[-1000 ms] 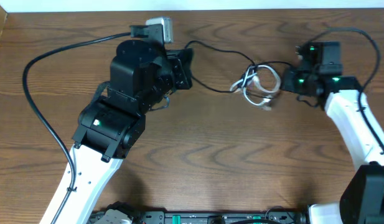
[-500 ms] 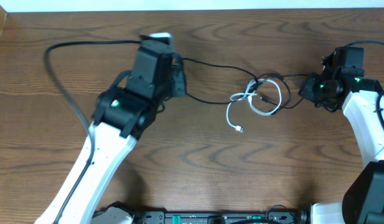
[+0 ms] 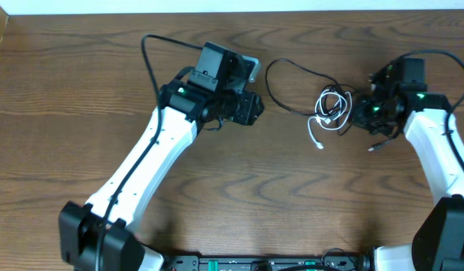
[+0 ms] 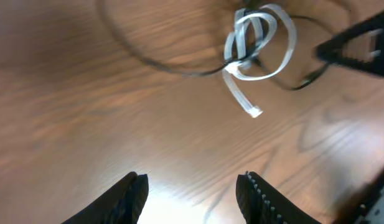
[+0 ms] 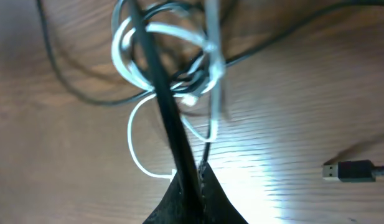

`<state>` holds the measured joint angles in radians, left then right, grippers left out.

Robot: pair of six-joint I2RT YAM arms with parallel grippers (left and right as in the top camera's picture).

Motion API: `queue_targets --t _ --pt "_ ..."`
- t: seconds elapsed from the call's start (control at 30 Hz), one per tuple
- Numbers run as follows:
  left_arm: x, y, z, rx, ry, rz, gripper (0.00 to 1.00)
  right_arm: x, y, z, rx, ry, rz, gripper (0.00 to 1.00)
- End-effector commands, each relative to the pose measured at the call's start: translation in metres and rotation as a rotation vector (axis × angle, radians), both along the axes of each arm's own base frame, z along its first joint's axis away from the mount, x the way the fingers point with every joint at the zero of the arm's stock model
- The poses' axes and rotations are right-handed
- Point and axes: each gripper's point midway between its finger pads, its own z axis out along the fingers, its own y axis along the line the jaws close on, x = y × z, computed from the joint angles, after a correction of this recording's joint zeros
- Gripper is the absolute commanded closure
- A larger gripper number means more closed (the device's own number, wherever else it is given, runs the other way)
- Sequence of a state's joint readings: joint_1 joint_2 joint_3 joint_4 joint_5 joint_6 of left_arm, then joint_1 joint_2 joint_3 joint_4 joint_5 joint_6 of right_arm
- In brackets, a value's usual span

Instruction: Untangle cables

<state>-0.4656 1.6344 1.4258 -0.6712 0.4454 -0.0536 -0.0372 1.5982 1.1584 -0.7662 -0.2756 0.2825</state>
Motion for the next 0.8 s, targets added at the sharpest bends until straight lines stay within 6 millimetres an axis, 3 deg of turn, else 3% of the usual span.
queue_targets --t 0.0,0.13,0.23,0.33,0.5,0.77 --pt "0.0 -0.032 0.006 -0.085 -0.024 -0.118 0.49 0.0 0.018 0.01 0.019 -0.032 0.064 0.99" --pt "0.025 -0.059 -0.006 -0.144 -0.059 -0.095 0.49 -0.004 0.04 0.018 0.101 -0.057 0.166 0.99" --pt "0.053 -0.06 -0.014 -0.211 -0.027 0.025 0.44 -0.007 0.052 0.031 0.193 -0.099 0.245 0.99" --pt "0.067 -0.062 -0.011 -0.304 -0.018 0.02 0.44 -0.016 0.069 0.061 0.345 -0.202 0.388 0.99" --pt "0.069 -0.068 -0.006 -0.354 -0.031 -0.026 0.39 -0.044 0.102 0.121 0.61 -0.418 0.654 0.99" --pt "0.058 -0.076 -0.002 -0.393 -0.005 -0.08 0.38 -0.049 0.099 0.151 0.566 -0.52 0.663 0.99"
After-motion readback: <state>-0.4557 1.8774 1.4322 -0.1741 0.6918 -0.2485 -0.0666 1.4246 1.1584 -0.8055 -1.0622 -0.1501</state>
